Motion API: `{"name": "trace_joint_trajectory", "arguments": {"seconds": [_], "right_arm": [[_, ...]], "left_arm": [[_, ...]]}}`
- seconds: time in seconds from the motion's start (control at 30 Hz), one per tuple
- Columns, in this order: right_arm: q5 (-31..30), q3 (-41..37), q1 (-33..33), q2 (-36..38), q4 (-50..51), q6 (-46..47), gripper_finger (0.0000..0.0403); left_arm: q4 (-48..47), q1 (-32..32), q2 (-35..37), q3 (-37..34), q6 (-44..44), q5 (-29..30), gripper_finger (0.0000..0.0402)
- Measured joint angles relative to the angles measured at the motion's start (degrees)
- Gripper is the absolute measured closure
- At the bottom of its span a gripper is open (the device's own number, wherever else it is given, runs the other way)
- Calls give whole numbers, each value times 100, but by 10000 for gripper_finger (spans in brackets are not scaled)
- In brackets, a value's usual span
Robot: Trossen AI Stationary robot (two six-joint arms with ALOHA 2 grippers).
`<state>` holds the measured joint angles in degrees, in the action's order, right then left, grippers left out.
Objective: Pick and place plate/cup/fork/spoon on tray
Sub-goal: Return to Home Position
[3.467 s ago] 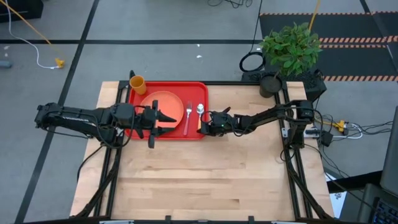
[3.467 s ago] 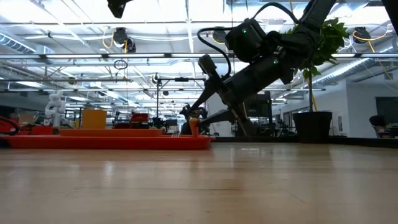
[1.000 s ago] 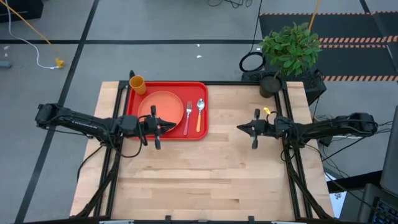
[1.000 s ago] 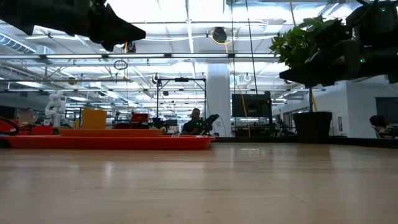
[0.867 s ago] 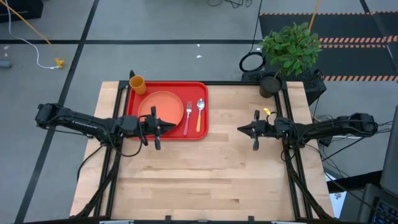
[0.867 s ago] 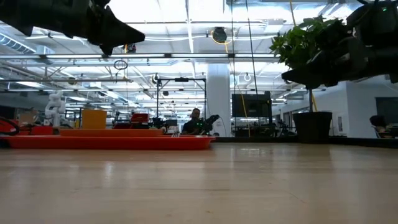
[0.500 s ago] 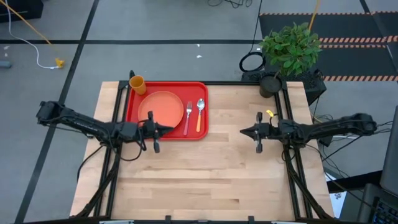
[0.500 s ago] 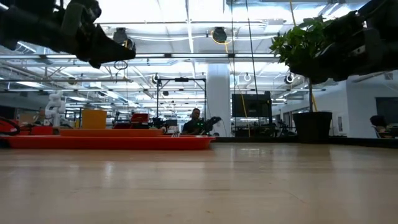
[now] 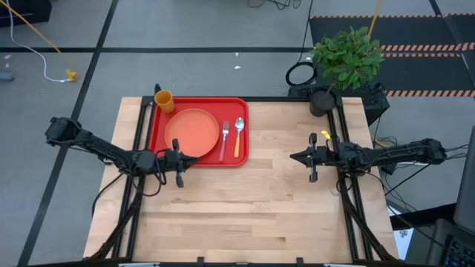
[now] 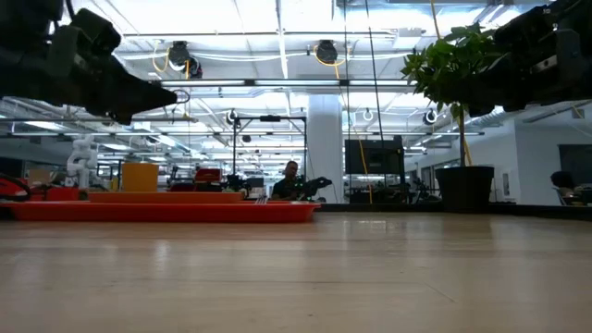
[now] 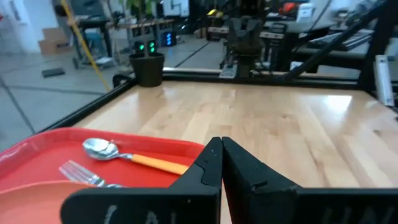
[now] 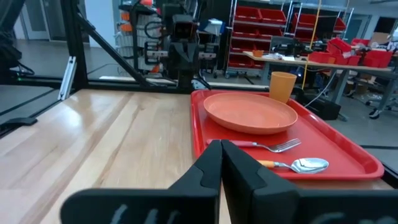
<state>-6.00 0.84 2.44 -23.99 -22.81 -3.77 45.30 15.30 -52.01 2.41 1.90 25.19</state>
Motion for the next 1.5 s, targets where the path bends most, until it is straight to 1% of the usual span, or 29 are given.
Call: {"name": "trace_joint_trajectory", "arguments": {"seconds": [0.07,0.17,0.3,0.37,0.47,0.57,0.77,0.93,1.13,1.23,1.37,1.5], "right_arm": [[2,0,0,73,83,-2,403],[4,0,0,189,265,3,403],[15,-2,0,346,346,-2,403],[16,-4,0,463,464,-43,403],[20,-4,0,683,613,-110,403],[22,-4,-2,995,804,-180,403],[20,-4,-2,1824,1329,-254,403],[24,-4,-2,2403,1523,-324,403],[13,-4,-49,2390,1660,-410,403],[0,-4,-84,2383,1870,-411,403],[18,-4,-228,2361,2012,-386,403],[22,-4,-369,2350,2040,-303,403]], "left_arm": [[252,75,2,-144,-151,-5,399],[263,148,33,-187,-498,-70,399],[276,81,59,-187,-832,-414,398],[290,-2,118,-187,-883,-496,399],[286,-143,342,-187,-996,-782,397],[245,-245,620,-187,-1037,-1022,398],[-256,-257,1110,-187,-1035,-1025,396],[-462,-257,1235,-187,-975,-1022,398],[-431,-257,1236,-187,-965,-1020,398],[-248,-257,1237,-187,-977,-1021,397],[-49,-257,1235,-187,-1171,-1022,396],[-20,-257,1235,-187,-1157,-1027,397]]}}
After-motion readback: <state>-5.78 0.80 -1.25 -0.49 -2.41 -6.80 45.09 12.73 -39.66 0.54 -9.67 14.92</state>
